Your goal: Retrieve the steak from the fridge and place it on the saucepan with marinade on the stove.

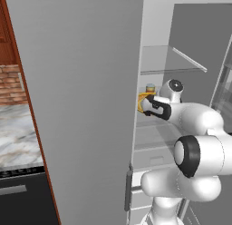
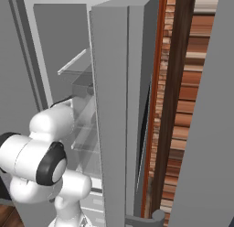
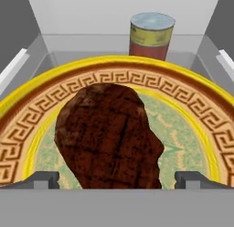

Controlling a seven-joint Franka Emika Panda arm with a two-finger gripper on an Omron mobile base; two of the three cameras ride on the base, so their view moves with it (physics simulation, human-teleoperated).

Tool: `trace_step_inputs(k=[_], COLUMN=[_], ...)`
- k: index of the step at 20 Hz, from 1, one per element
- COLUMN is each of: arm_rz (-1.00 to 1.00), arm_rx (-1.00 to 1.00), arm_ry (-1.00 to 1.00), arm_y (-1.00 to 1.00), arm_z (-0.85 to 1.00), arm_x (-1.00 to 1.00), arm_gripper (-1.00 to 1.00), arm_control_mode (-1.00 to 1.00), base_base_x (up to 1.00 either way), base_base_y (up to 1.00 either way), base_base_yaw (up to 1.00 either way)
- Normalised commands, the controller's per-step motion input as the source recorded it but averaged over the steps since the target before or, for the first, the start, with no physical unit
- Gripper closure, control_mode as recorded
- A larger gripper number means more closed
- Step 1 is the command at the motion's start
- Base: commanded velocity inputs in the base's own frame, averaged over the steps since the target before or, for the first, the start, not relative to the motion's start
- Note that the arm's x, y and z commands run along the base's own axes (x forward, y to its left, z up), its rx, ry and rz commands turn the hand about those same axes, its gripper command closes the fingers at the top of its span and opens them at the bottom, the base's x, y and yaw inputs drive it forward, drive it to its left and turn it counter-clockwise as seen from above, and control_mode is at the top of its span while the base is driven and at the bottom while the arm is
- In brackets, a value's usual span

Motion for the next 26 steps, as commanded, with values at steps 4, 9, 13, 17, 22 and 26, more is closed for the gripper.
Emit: trace_step_inputs(k=[4, 9, 13, 17, 22, 26], arm_rz=[0.00, 0.00, 0.00, 0.00, 0.00, 0.00], arm_rx=[0.00, 0.00, 0.00, 0.00, 0.00, 0.00], arm_ry=[0.00, 0.00, 0.00, 0.00, 0.00, 0.00], arm_y=[0.00, 0.00, 0.00, 0.00, 0.00, 0.00], arm_z=[0.00, 0.00, 0.00, 0.00, 0.00, -0.06], arm_x=[0.20, 0.20, 0.17, 0.07, 0.03, 0.01], arm_gripper=[-1.00, -1.00, -1.00, -1.00, -1.00, -1.00], arm_control_mode=[-1.00, -1.00, -1.00, -1.00, -1.00, -1.00], base_base_x=[0.00, 0.00, 0.00, 0.00, 0.00, 0.00], base_base_y=[0.00, 0.00, 0.00, 0.00, 0.00, 0.00], base_base_yaw=[0.00, 0.00, 0.00, 0.00, 0.00, 0.00])
